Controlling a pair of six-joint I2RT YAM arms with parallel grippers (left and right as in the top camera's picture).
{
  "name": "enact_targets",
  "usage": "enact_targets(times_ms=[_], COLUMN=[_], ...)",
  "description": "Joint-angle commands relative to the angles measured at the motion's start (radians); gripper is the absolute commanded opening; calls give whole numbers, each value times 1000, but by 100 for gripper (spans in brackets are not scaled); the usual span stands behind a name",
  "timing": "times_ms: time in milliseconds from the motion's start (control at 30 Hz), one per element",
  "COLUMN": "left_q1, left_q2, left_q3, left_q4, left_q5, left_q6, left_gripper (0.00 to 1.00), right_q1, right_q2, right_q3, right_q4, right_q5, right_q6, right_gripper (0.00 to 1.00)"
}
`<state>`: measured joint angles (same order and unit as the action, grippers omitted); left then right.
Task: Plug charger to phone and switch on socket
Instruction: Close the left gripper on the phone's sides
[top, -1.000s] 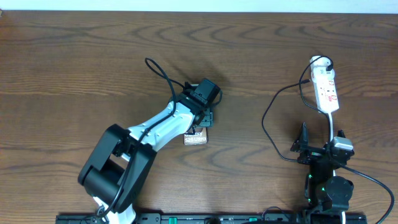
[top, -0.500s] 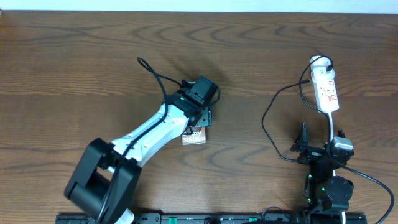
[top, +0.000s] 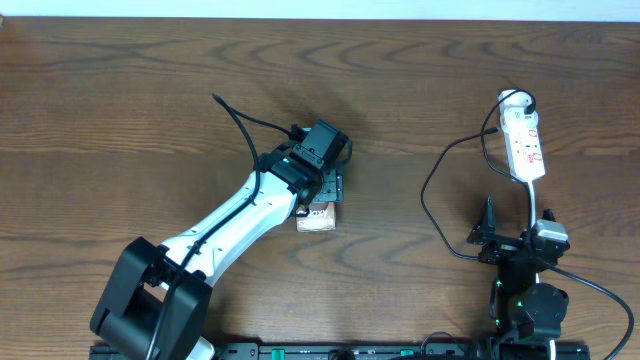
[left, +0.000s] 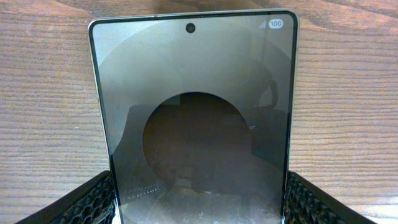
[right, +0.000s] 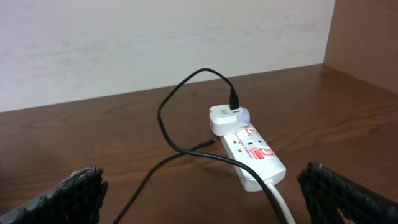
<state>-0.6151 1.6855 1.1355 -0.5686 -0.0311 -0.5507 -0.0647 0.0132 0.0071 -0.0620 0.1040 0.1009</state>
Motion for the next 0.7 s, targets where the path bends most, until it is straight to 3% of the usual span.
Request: enact_targets(times_ms=[0,300,667], left_q1=[5,5,5], left_q2=[-19,-12,127], left_q3=[-7,-18,-23], left_q4=[-3,2,24], left_q5=[-2,-6,-5], left_q6=[-8,-8,-8], left_gripper=[60,60,60], right_q1=[-6,-6,-6], right_q2=[1,1,1], right_q3=[-2,-2,-2], right_q4=[-2,-2,-2], right_q5=[-3,-3,-3], right_q6=[-13,-13,-13], right_gripper=[99,99,99])
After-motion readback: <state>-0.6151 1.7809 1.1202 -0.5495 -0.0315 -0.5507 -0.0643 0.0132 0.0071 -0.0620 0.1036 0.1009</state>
